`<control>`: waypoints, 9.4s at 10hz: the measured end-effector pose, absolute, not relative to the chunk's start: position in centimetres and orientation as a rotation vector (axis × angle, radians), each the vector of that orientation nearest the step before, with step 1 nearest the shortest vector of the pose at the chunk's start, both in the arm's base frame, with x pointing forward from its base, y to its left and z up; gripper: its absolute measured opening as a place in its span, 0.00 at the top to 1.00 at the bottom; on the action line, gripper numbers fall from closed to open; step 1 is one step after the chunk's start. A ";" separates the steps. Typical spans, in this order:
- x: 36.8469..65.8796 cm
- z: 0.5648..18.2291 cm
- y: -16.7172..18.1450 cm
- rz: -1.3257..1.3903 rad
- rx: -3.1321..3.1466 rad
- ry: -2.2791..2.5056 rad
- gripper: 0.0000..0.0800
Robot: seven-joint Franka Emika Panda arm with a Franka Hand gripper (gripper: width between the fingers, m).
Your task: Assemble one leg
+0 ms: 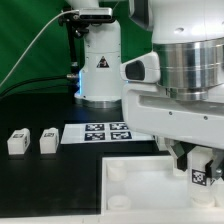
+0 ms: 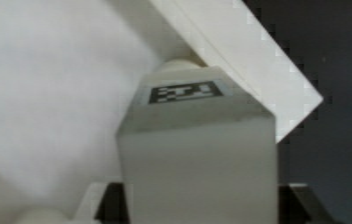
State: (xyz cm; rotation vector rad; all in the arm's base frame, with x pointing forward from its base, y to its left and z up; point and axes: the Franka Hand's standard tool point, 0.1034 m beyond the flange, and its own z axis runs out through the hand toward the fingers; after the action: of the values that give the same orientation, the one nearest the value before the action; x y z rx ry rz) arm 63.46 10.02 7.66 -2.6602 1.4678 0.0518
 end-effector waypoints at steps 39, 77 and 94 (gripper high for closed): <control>62.5 6.9 12.1 -0.014 -2.779 0.908 0.19; 63.1 7.4 10.4 0.022 -2.504 1.623 0.62; 61.6 9.2 11.6 0.217 -1.786 2.373 0.19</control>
Offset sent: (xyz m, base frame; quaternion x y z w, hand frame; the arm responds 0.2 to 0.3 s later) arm 0.0108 0.0093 0.0053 0.0184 -0.0105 0.2740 0.9615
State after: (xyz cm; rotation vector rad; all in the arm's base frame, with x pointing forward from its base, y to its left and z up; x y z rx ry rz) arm 61.57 11.59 9.19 -1.7861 2.3727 0.2170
